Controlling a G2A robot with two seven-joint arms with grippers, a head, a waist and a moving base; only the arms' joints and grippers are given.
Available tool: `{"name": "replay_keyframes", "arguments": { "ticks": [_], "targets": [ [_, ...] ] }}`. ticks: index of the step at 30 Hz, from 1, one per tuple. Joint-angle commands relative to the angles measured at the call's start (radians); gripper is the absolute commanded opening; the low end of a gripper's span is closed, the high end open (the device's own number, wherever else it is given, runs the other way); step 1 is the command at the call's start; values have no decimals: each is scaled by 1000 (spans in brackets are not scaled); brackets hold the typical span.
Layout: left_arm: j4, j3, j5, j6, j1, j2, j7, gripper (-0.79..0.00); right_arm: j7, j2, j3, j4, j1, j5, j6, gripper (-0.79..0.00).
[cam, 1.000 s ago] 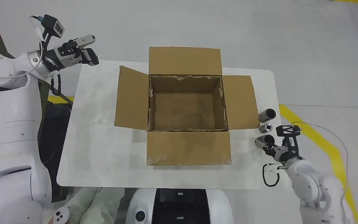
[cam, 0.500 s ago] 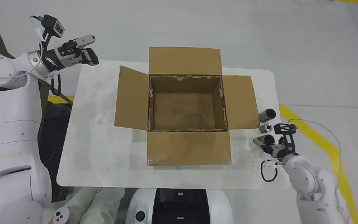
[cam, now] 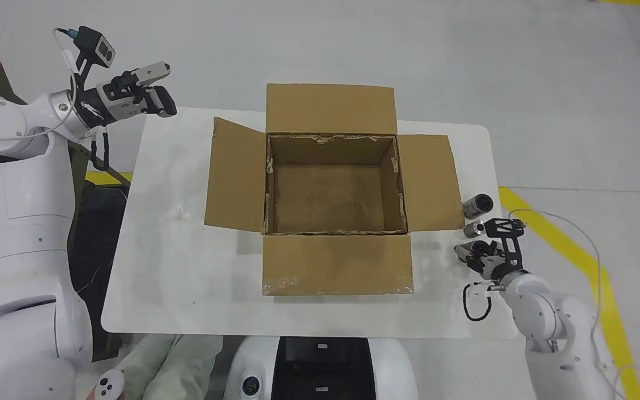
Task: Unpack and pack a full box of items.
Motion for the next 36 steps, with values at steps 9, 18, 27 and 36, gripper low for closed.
{"name": "replay_keyframes", "arguments": {
  "ticks": [9,18,27,36],
  "targets": [
    [0,0,0,0,0,0,0,0,1,2,-7,-13,-6,-12,16,-529],
    [0,0,0,0,0,0,0,0,-12,5,-2,-70,-41,-32,16,-785],
    [0,0,0,0,0,0,0,0,-39,8,24,-155,-99,-34,3,-785],
    [0,0,0,0,0,0,0,0,-72,8,49,-232,-144,-42,24,-785]
  ]
}}
